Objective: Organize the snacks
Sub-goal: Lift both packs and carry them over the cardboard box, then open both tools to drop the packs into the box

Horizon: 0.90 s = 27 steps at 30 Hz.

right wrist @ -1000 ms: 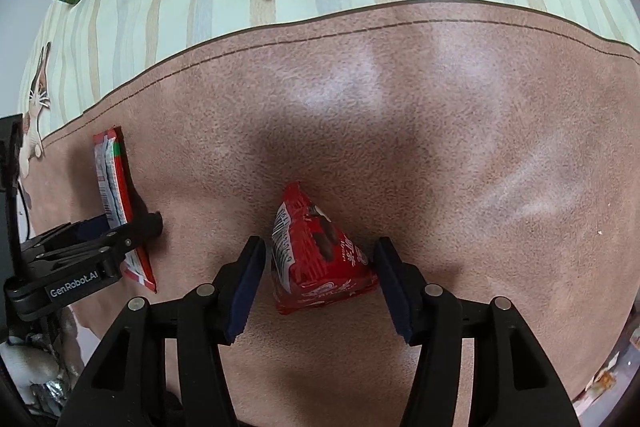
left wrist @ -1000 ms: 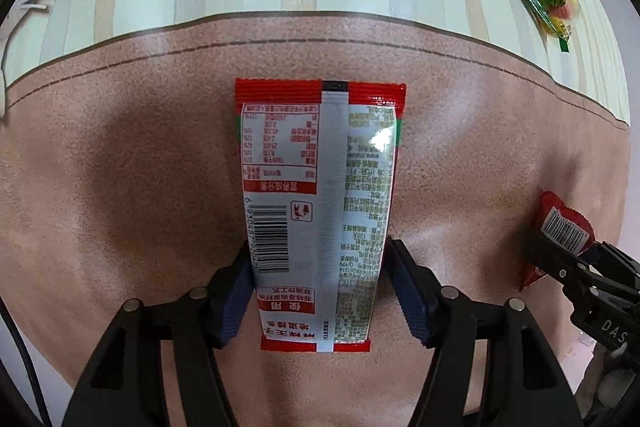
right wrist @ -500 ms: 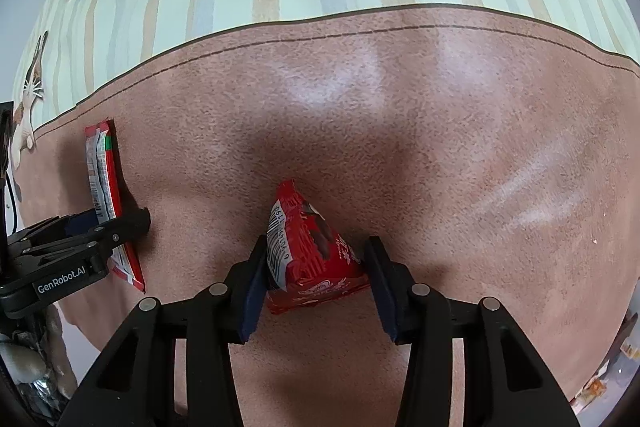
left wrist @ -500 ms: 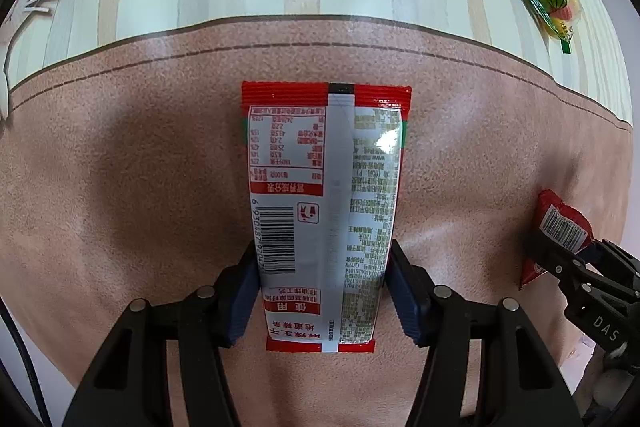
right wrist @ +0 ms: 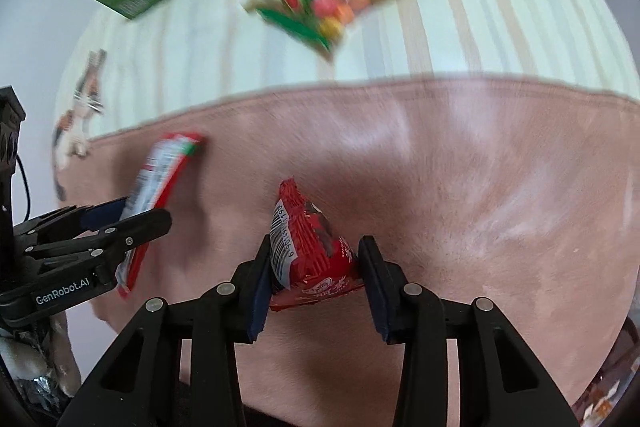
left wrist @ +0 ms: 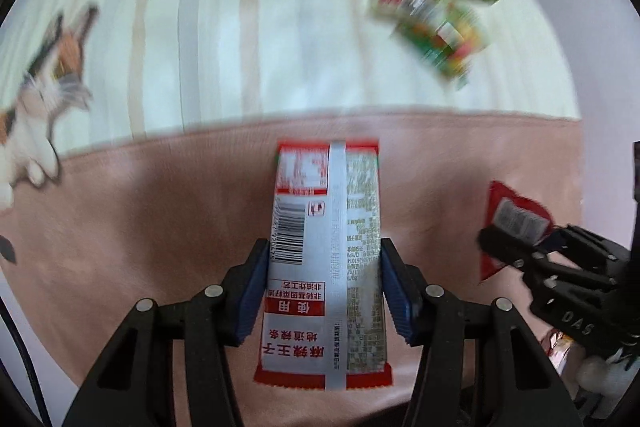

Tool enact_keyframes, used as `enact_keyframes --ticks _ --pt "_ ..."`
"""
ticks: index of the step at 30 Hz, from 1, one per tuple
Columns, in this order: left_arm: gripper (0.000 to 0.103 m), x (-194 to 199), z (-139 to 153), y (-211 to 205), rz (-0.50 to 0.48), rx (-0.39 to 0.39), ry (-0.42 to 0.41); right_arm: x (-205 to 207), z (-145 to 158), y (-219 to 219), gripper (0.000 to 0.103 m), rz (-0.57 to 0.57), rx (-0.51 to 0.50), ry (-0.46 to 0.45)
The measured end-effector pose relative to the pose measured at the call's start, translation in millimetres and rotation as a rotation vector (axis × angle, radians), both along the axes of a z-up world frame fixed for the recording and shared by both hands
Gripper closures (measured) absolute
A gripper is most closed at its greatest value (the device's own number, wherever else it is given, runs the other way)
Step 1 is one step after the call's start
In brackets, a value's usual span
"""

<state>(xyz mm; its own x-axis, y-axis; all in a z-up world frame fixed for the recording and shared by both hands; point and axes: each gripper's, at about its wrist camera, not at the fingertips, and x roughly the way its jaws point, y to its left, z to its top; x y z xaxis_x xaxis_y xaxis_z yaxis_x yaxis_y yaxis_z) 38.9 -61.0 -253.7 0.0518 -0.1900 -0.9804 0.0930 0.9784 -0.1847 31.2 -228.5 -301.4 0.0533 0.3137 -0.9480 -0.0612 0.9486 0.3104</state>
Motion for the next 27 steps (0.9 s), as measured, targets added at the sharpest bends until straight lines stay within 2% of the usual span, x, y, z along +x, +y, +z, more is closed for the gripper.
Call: enact_keyframes --ticks 3,7,11,14,17,20,23,25,27 --pt "0.052 12 41 -4 -0.01 -0.046 -0.071 10 35 -1 0.06 0.0 0.056 -0.055" --pt "0.052 35 92 -3 -0.01 -0.122 -0.159 36 101 -5 0.06 -0.003 0.119 -0.185" --pt "0.052 67 145 -3 -0.016 -0.188 -0.242 66 160 -12 0.06 -0.015 0.165 -0.302" --pt "0.052 88 178 -5 -0.022 -0.216 -0.298 91 193 -18 0.06 -0.027 0.177 -0.374" --pt "0.052 123 206 -6 -0.024 -0.219 -0.344 124 207 -24 0.06 -0.049 0.153 -0.42" --pt "0.052 157 214 -12 -0.022 -0.179 -0.373 164 205 -30 0.06 -0.075 0.131 -0.418" --pt "0.052 192 205 -17 -0.027 -0.135 -0.358 202 191 -29 0.059 -0.082 0.089 -0.398" --pt "0.051 220 186 -27 -0.066 -0.072 -0.288 224 179 -26 0.058 -0.057 0.059 -0.354" --pt "0.051 240 168 -28 -0.047 -0.012 -0.255 249 164 -24 0.054 -0.06 0.013 -0.304"
